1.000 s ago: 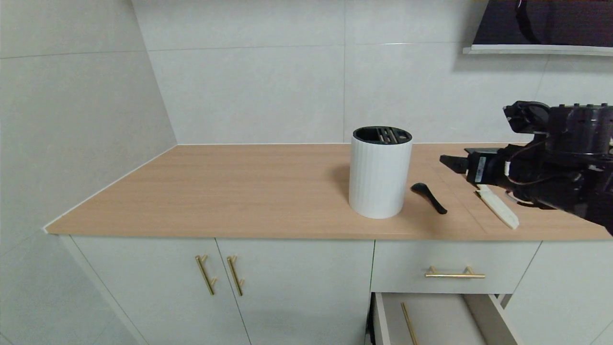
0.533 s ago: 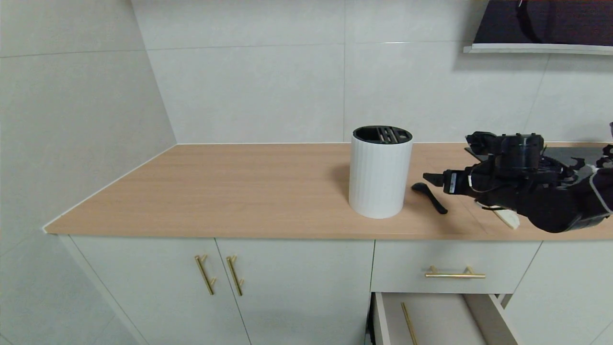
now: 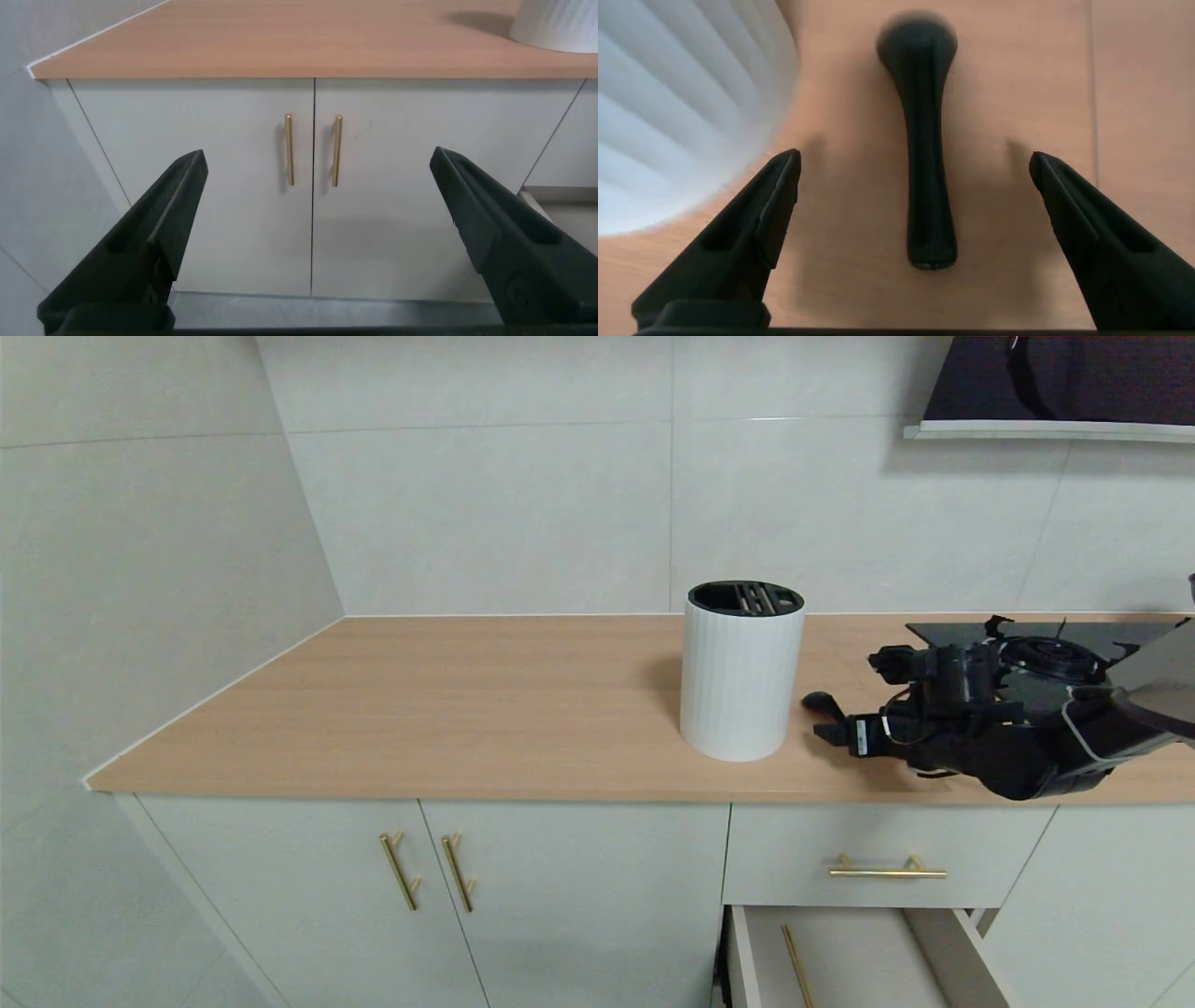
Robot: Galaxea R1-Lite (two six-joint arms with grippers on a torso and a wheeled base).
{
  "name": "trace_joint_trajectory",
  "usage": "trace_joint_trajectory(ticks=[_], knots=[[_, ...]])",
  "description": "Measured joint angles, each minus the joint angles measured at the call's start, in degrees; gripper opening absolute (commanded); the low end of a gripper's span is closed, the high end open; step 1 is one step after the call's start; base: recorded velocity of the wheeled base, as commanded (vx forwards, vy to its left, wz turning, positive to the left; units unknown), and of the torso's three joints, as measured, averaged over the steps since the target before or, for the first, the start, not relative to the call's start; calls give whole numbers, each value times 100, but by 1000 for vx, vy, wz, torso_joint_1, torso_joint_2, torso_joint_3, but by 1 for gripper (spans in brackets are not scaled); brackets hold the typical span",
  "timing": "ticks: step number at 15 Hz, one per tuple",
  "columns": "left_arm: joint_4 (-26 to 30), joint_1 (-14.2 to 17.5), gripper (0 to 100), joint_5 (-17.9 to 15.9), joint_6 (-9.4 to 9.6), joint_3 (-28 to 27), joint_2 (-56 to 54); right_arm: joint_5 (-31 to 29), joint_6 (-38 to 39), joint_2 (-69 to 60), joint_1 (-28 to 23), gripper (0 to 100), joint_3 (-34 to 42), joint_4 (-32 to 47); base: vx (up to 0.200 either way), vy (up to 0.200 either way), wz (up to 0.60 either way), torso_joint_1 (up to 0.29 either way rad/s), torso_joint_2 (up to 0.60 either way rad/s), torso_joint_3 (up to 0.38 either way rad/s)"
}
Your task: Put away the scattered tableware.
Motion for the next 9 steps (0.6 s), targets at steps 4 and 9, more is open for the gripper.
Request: trace_joint_trajectory(ticks=[4, 9], knots=[[0, 0, 100, 0, 0, 0, 0, -306, -13, 129, 44, 100, -129, 129, 0, 0, 0, 0, 0, 0], [0, 0, 100, 0, 0, 0, -2, -577, -87, 271, 77, 0, -251, 115, 0, 0, 0, 0, 0, 0]])
